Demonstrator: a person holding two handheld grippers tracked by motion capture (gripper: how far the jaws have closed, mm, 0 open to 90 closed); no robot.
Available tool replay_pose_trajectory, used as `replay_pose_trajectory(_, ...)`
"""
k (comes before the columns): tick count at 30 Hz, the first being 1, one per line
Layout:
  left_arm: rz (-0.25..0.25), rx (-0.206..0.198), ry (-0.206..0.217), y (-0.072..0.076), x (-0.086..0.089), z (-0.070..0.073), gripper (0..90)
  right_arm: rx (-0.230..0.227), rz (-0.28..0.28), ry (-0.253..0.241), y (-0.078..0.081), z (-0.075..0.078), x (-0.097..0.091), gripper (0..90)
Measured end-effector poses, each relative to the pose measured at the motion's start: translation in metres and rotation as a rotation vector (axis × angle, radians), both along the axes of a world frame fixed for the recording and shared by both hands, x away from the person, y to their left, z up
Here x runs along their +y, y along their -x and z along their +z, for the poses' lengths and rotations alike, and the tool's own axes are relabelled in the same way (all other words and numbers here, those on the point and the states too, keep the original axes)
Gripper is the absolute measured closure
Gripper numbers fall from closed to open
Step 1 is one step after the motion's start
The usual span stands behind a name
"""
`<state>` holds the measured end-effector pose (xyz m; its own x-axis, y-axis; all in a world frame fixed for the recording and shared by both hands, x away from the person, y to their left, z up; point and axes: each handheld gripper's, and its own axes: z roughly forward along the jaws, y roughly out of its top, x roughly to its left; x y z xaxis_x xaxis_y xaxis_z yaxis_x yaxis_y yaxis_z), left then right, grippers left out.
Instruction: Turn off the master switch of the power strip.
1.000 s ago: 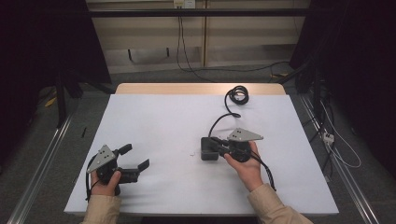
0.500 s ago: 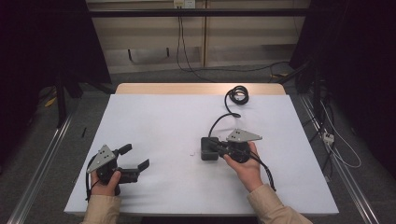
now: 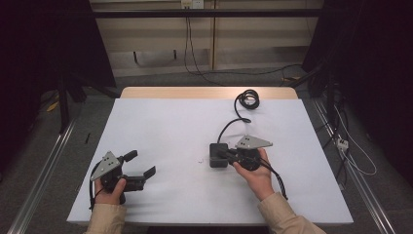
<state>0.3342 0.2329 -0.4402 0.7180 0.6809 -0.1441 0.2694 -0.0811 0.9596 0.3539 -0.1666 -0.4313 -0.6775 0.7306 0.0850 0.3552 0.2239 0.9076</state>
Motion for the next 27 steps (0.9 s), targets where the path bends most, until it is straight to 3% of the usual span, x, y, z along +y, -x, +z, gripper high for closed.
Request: replay_pose_trajectory(27, -0.001, 0.002, 0.001, 0.0, -0.0001, -0.0001, 3.8, 0.01, 0.007, 0.022, -0.0003, -0.0018, 0.0008, 90.0)
